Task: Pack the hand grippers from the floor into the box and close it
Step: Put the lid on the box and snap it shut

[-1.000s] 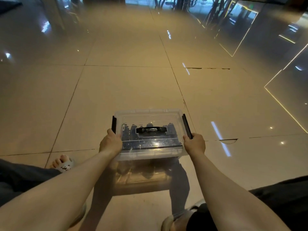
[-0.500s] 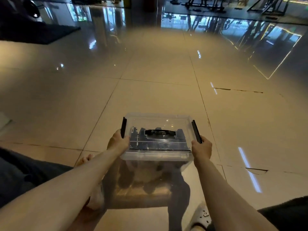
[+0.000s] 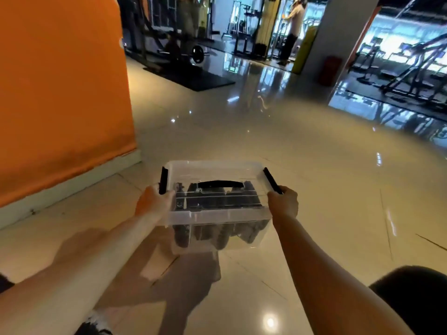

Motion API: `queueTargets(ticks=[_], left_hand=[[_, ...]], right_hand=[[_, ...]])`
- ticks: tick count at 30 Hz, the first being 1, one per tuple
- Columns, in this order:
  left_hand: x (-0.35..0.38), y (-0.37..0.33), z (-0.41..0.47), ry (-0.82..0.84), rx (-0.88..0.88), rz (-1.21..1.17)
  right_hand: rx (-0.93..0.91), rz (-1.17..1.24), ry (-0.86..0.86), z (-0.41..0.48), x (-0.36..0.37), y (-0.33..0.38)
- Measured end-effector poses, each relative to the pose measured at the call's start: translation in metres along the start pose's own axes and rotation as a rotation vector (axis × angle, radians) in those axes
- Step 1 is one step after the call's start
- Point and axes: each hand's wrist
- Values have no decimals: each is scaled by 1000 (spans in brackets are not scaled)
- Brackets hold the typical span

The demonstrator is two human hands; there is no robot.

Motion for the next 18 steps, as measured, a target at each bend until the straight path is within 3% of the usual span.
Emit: queueTargets(ticks=[7, 18], left_hand=[[-103, 87, 61, -182, -110, 99], [-146, 208, 134, -351, -296, 38]], right_hand=[[-48, -33, 276, -29, 160, 65], [-165, -228, 661, 11, 388, 122]])
Point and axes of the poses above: each hand's wrist, its own z-axis towards the middle knuckle, its own x-axis out of the palm, y = z × x, and after that the axes turned 13 degrees about x, right-handed
